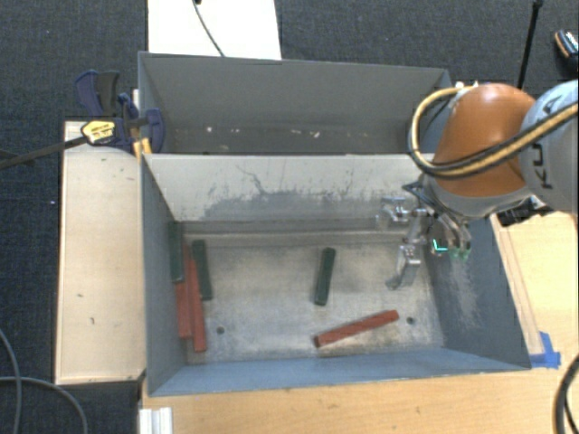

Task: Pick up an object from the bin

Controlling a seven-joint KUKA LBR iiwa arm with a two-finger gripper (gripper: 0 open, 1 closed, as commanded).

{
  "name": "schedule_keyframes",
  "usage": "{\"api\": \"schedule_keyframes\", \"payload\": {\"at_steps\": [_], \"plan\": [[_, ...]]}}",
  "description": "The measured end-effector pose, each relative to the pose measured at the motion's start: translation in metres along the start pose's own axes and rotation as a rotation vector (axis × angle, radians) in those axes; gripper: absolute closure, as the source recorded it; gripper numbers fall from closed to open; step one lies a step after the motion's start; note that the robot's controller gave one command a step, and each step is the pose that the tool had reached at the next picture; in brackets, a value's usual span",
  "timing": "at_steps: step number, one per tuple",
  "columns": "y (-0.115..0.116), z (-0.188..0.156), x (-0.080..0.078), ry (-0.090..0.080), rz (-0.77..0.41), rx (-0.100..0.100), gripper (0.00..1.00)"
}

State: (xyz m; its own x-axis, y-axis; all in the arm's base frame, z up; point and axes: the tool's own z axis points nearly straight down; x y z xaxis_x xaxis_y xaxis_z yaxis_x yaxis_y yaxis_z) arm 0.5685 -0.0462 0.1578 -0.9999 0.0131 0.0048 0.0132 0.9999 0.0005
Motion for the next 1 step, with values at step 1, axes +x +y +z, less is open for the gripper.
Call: {"api": "schedule_keyframes", "payload": {"at_steps": [1], "plan": [[0.0150, 0.0917, 0.0612, 0.006, -0.100, 0.000, 0.00]]}}
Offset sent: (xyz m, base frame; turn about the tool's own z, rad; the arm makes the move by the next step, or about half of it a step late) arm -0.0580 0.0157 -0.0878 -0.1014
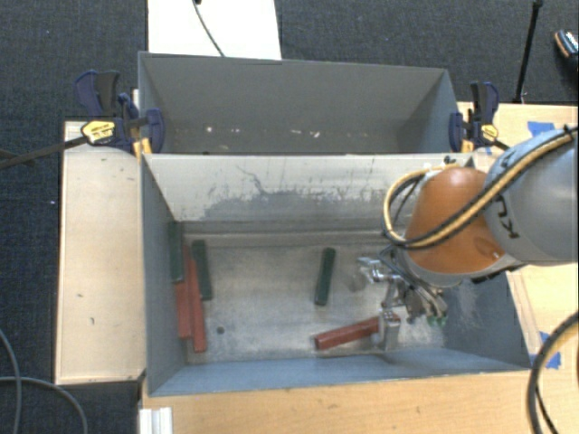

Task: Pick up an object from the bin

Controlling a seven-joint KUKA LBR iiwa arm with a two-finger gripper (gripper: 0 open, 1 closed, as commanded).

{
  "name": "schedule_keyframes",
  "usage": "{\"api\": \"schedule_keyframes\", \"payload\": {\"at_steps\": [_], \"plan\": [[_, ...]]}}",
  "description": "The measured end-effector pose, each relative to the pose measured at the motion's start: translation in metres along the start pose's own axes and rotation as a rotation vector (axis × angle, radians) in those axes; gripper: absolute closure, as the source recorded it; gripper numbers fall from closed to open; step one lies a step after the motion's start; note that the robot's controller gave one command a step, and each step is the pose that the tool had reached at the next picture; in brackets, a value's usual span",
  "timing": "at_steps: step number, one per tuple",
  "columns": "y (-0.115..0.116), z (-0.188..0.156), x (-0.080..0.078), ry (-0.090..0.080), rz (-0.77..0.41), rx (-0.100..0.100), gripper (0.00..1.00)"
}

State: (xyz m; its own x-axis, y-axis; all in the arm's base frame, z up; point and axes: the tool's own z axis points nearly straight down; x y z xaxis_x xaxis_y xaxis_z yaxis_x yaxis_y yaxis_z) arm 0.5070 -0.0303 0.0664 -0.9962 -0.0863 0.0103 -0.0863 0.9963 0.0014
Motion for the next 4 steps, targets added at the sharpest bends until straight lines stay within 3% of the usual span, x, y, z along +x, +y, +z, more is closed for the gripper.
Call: {"api": "schedule_keyframes", "payload": {"at_steps": [1, 2, 3, 4], "plan": [[-0.003, -0.034, 0.020, -0.009, -0.133, 0.002, 0.00], [0.007, -0.034, 0.019, -0.009, -0.248, 0.002, 0.00], [-0.001, -0.003, 0.009, -0.005, -0.414, 0.002, 0.00], [-0.001, -0.003, 0.009, -0.005, -0.414, 0.002, 0.00]]}}
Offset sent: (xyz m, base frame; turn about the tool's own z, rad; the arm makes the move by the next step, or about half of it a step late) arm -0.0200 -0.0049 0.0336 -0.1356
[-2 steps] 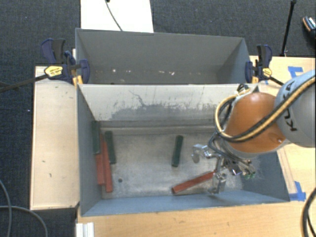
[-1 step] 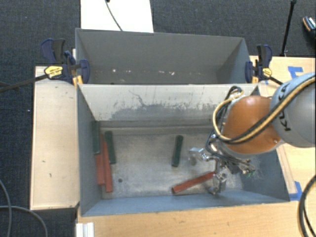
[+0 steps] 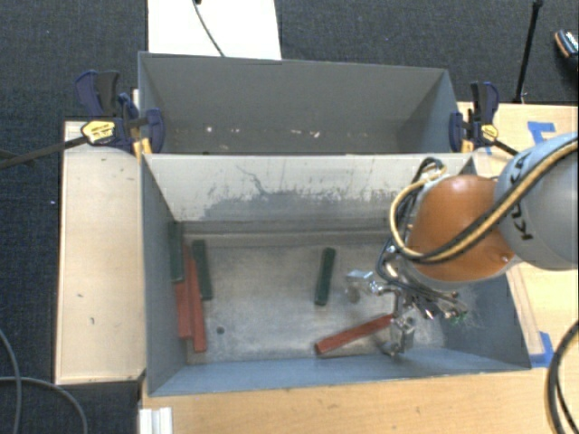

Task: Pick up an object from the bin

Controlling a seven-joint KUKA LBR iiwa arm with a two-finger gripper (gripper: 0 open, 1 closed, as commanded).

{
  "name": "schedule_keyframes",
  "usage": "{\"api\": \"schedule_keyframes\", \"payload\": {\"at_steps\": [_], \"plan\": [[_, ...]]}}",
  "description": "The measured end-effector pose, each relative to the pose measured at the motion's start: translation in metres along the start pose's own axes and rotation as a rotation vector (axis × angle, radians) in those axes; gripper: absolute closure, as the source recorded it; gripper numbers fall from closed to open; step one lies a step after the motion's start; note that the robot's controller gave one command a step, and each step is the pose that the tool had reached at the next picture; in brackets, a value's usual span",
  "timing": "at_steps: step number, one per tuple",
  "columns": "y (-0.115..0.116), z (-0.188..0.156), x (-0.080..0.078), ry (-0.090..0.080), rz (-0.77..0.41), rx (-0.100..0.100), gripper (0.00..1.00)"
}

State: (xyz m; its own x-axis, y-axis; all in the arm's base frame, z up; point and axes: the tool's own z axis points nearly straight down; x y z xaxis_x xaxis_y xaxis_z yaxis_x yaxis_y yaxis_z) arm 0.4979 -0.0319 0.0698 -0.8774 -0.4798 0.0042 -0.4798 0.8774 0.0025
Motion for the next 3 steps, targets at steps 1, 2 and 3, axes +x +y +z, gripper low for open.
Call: {"api": "schedule_keyframes", "payload": {"at_steps": [1, 2, 3], "plan": [[0.000, 0.000, 0.000, 0.000, 0.000, 0.000, 1.00], [0.000, -0.013, -0.001, -0.008, 0.000, 0.004, 1.00], [0.000, -0.029, -0.001, -0.009, 0.002, 0.004, 1.00]]}}
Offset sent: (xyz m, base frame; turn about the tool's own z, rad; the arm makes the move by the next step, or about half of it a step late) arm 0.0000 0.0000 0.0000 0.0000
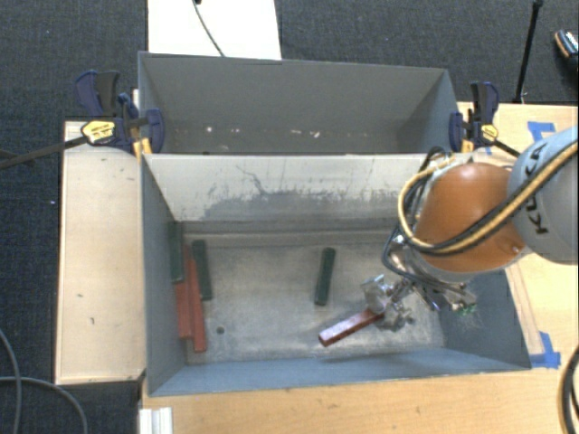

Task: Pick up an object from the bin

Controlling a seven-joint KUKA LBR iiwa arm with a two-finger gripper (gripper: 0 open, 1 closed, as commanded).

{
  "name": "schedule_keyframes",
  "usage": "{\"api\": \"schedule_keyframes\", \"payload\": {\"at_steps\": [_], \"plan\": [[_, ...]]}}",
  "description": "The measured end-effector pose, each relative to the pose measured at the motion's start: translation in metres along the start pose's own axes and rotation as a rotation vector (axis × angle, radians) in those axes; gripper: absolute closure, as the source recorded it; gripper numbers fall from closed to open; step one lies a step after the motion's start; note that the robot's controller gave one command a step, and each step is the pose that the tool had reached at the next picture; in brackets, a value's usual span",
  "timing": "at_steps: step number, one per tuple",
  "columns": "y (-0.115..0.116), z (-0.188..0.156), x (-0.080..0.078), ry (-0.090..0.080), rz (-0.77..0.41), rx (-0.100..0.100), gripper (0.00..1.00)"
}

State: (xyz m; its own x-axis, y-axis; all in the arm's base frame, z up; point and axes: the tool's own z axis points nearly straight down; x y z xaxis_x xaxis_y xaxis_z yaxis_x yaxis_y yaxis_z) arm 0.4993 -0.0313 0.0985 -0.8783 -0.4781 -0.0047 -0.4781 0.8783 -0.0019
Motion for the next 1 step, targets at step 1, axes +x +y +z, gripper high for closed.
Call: {"api": "schedule_keyframes", "payload": {"at_steps": [1], "plan": [[-0.0004, -0.0338, -0.0014, -0.001, 0.006, 0.001, 1.00]]}}
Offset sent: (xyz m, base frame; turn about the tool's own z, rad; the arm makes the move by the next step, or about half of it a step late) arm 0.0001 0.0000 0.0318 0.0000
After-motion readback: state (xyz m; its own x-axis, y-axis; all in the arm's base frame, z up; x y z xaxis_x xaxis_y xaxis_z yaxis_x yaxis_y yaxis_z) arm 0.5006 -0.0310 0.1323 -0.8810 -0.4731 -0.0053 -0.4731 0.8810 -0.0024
